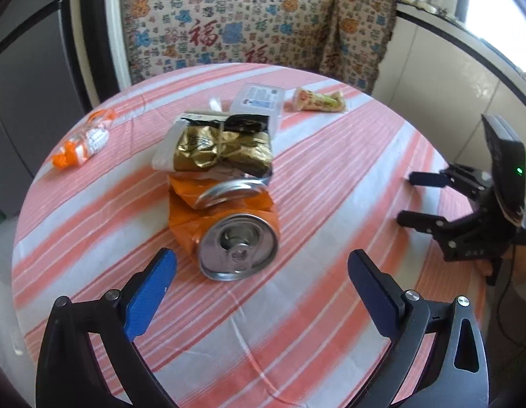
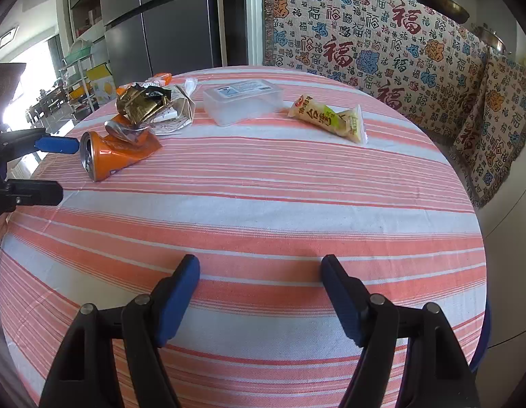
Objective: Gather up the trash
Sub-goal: 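Grasp the crushed orange can with the left gripper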
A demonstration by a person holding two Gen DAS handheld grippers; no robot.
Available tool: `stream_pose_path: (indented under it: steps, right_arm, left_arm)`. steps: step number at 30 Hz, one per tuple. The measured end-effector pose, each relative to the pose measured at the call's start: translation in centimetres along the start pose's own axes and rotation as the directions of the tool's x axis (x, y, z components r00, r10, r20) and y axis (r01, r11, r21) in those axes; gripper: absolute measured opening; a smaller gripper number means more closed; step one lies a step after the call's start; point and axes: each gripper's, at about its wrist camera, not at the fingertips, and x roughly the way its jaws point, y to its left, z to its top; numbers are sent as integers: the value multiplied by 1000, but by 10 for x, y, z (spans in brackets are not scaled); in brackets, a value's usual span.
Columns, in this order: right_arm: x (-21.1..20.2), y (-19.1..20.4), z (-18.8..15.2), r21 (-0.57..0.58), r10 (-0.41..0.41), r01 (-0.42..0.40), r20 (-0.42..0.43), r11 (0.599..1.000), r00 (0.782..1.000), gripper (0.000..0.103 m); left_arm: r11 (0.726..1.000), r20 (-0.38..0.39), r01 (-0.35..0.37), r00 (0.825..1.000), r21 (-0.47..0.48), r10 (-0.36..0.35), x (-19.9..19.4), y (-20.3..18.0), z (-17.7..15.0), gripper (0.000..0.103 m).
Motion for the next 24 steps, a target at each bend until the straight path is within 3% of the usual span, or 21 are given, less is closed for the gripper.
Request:
stream_pose_path:
  steps: [7,8,9,10,15,20,24]
  right_arm:
    - [-1,-1,0,0,0,0,0,1000,1000,75]
    - [0,0,0,0,-1,1,0,1000,1000,75]
    - [-1,-1,0,0,-1,1,0,1000,1000,75]
    - [-1,-1,0,0,0,0,0,1000,1000,75]
    - [0,-1,0,0,-2,2,1,1000,1000,75]
    - [0,-3,-1,8,6,-6,5,1000,1000,75]
    - [-1,-28,1,103,88,-89,19,991,996,75]
  left_arm:
    - [989,-25,-122,992,-83,120,31,5,13,100]
    - [988,-24,-122,992,-92,121,32,4,12,98]
    - [988,-17,-120,993,-100,119,32,4,12,84]
    - [988,-22,-112,994,-107,110,32,5,11,81]
    - [985,-36,-124,992,-118,121,22,-1,2,79]
    - [964,-45,-122,992,-236,115,1,-15,-18,80]
    - [958,-33,-110,994,-265,105,-11,-35,-38,80]
